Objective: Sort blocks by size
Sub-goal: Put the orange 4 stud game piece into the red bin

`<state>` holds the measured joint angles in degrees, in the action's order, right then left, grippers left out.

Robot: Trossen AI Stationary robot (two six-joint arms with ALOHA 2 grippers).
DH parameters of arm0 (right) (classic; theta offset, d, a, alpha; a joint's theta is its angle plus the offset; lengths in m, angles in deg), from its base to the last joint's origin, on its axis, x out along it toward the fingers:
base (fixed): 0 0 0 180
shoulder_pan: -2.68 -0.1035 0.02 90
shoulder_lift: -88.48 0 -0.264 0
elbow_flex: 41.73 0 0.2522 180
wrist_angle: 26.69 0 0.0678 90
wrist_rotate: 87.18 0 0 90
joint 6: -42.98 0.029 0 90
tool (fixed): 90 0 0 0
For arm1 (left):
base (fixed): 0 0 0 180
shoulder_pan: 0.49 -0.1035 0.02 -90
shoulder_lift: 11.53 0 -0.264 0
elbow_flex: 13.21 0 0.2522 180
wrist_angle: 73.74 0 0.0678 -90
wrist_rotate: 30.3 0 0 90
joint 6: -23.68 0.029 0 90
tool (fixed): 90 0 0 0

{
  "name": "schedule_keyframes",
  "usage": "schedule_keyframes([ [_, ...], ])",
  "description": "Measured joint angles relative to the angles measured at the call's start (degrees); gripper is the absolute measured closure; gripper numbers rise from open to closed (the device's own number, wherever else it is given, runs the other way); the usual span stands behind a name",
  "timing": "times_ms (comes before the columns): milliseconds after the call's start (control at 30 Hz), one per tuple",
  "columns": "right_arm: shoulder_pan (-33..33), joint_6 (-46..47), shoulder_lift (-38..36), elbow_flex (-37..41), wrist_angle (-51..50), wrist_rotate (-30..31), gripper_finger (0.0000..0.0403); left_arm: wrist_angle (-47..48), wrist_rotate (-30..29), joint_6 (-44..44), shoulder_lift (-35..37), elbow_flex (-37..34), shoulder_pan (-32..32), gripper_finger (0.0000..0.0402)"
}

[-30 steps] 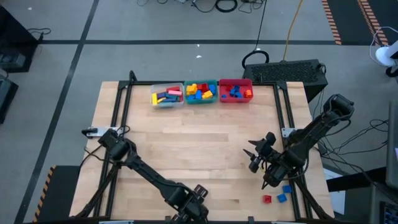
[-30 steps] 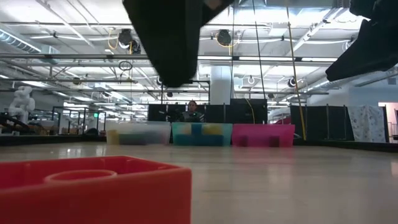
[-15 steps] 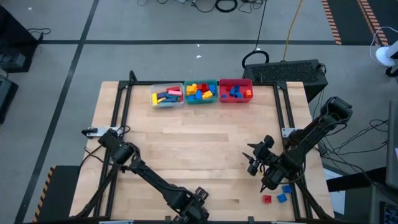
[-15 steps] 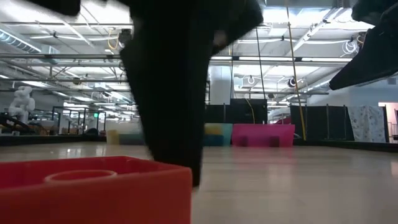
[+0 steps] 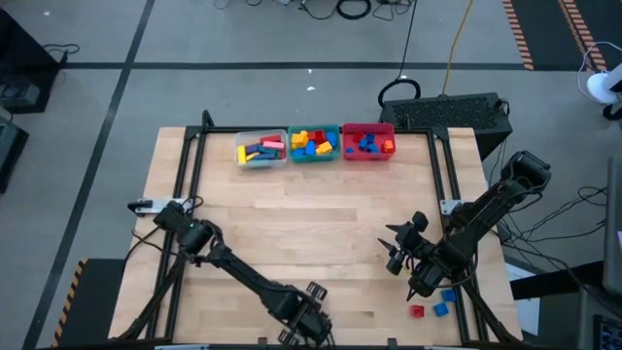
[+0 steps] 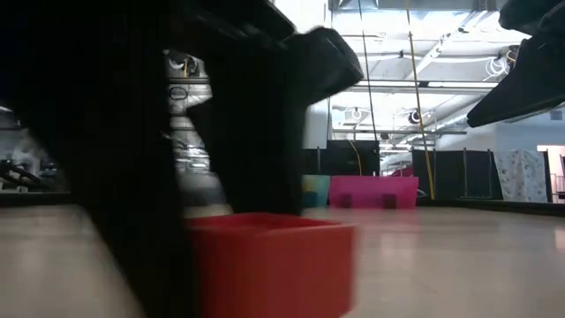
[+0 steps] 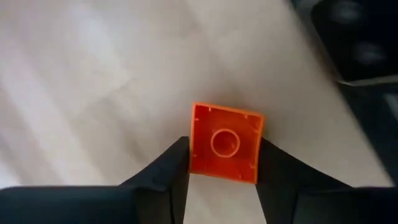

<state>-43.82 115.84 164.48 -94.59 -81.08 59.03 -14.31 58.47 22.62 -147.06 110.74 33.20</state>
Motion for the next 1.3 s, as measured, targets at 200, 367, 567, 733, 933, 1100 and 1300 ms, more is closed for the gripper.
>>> schedule_keyframes([
  [200,0.0,-0.1,0.0,0.0,1.0,-1.3,0.0200,-0.6,-0.9,0.0,0.0,0.0,-3.0,0.0260],
  [367,-0.1,-7.7,0.4,0.0,9.5,-4.2,0.0200,-0.6,-5.5,0.4,0.2,0.0,-6.7,0.0260],
  [567,-1.0,-28.9,4.3,0.0,21.4,-9.3,0.0200,-4.8,-2.1,0.5,0.3,1.0,-12.5,0.0260],
  [733,-1.5,-40.7,8.8,0.0,25.9,-10.1,0.0200,-11.1,8.3,0.4,0.4,1.0,-17.3,0.0260],
  [933,-1.6,-52.5,12.5,0.0,31.0,-9.6,0.0200,-16.4,16.4,0.2,0.4,1.1,-21.9,0.0260],
  [1100,-1.6,-57.3,13.0,0.0,32.5,-6.3,0.0200,-18.7,20.9,-0.1,0.4,1.1,-24.9,0.0260],
  [1300,-0.7,-61.4,12.9,0.0,32.6,-6.1,0.0200,-22.1,25.7,-0.1,0.5,1.1,-27.8,0.0260],
])
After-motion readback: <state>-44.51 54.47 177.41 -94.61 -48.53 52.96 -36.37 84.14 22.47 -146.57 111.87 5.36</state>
